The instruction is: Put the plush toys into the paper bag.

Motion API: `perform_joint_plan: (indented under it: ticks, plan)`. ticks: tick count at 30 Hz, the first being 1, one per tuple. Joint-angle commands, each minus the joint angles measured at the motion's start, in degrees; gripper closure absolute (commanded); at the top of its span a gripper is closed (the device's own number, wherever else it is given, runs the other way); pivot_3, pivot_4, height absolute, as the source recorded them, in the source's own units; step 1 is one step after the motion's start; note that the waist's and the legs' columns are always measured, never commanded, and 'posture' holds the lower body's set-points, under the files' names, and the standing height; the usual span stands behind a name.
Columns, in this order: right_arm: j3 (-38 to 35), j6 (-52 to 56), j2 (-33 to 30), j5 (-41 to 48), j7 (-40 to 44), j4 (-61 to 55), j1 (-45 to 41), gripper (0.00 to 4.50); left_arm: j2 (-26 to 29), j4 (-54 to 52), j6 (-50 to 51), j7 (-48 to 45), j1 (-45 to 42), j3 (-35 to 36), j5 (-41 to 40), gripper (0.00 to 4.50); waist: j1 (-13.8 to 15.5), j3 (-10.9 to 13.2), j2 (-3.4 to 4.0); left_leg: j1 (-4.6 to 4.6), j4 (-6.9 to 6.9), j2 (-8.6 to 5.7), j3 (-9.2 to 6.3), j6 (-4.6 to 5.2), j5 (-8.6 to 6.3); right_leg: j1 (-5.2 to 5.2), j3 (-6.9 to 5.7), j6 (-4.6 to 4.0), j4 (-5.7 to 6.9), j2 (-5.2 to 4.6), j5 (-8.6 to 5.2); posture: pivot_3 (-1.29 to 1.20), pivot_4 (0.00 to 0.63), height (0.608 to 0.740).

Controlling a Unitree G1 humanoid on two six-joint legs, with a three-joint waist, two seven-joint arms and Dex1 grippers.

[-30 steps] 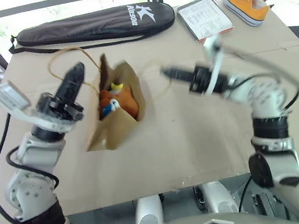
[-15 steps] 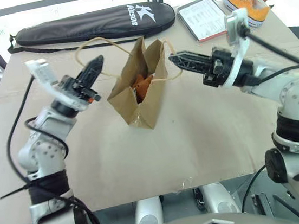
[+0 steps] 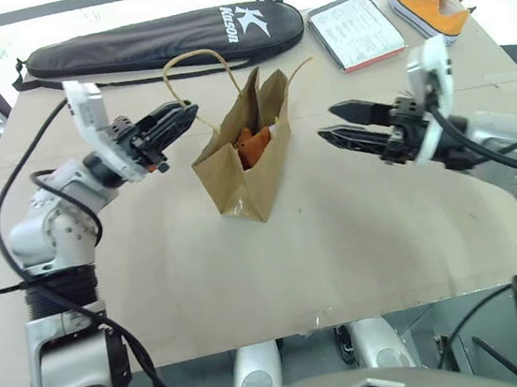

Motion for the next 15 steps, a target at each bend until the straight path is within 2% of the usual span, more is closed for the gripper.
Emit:
perform_joint_plan:
  ticks: [1, 3, 4, 7, 9, 10, 12, 15]
  plan:
    - [-5.77, 2.3, -4.18, 7.92, 2.0, -4.01, 1.47, 2.12, 3.03, -3.36, 1.63, -2.89, 2.65, 4.61, -2.36, 1.18, -0.29, 0.02, 0.0, 0.01, 0.0, 0.01, 0.0, 0.0, 0.0, 0.0, 0.0, 0.0, 0.02, 0.0, 0.0, 0.0, 0.15, 0.74]
    - [-7.23, 2.74, -6.5, 10.03, 2.28, -5.04, 3.4, 2.12, 5.5, -4.95, 2.01, -4.89, 7.2, 6.57, -1.84, 0.18, -0.53, 0.02, -0.01, 0.04, 0.0, 0.06, 0.02, 0.0, 0.0, -0.01, 0.0, -0.01, 0.04, 0.02, -0.01, 0.0, 0.15, 0.74]
    - [-6.31, 1.96, -6.92, 8.91, 2.36, -5.37, 4.43, 2.12, 5.91, -6.27, 1.9, -5.05, 9.6, 6.95, -1.31, 0.03, -0.56, 0.02, -0.01, 0.08, -0.01, 0.09, 0.05, 0.0, 0.0, -0.02, 0.01, -0.02, 0.04, 0.02, -0.01, 0.0, 0.15, 0.74]
    - [-0.04, -1.56, -6.54, 1.75, 1.98, -5.47, 6.06, 2.96, 5.24, -10.2, 2.99, -3.54, 14.22, 7.27, -1.76, 0.0, -0.29, 0.02, -0.01, 0.12, -0.03, 0.11, 0.04, -0.01, 0.0, -0.01, -0.01, -0.11, 0.04, 0.0, -0.06, 0.0, 0.15, 0.74]
    - [11.18, -7.49, -4.58, -9.14, 2.53, -3.38, 5.75, 3.8, 2.82, -14.84, 2.41, -1.18, 17.8, 5.98, -1.23, 0.0, -0.23, -0.01, -0.05, 0.1, 0.02, 0.09, 0.07, -0.01, 0.0, -0.01, 0.0, -0.22, 0.03, -0.05, -0.12, 0.0, 0.15, 0.74]
    - [16.86, -11.48, -1.97, -14.72, 2.72, -0.32, 4.64, 4.35, 1.25, -17.23, 1.38, 0.45, 19.59, 4.97, -0.07, 0.0, -0.2, -0.01, -0.06, 0.11, 0.04, 0.08, 0.12, -0.01, 0.0, 0.0, 0.04, -0.22, 0.02, -0.1, -0.12, 0.0, 0.15, 0.74]
    - [25.09, -20.01, 4.84, -24.29, 2.4, 8.86, 1.19, 4.44, -3.17, -22.29, 1.21, 6.18, 22.25, 4.97, -0.4, 0.0, -0.55, -0.06, -0.14, 0.11, 0.11, 0.06, 0.16, -0.01, 0.0, 0.0, 0.09, -0.22, 0.0, -0.11, -0.11, 0.0, 0.15, 0.74]
    - [29.79, -30.35, 12.98, -32.79, 3.47, 21.28, -3.79, 4.44, -6.45, -29.2, -0.16, 9.98, 27.23, 4.0, 1.69, 0.0, -0.27, 0.07, -0.22, 0.08, 0.22, 0.06, 0.2, 0.0, 0.01, -0.04, 0.18, -0.21, 0.14, -0.03, -0.09, 0.0, 0.15, 0.74]
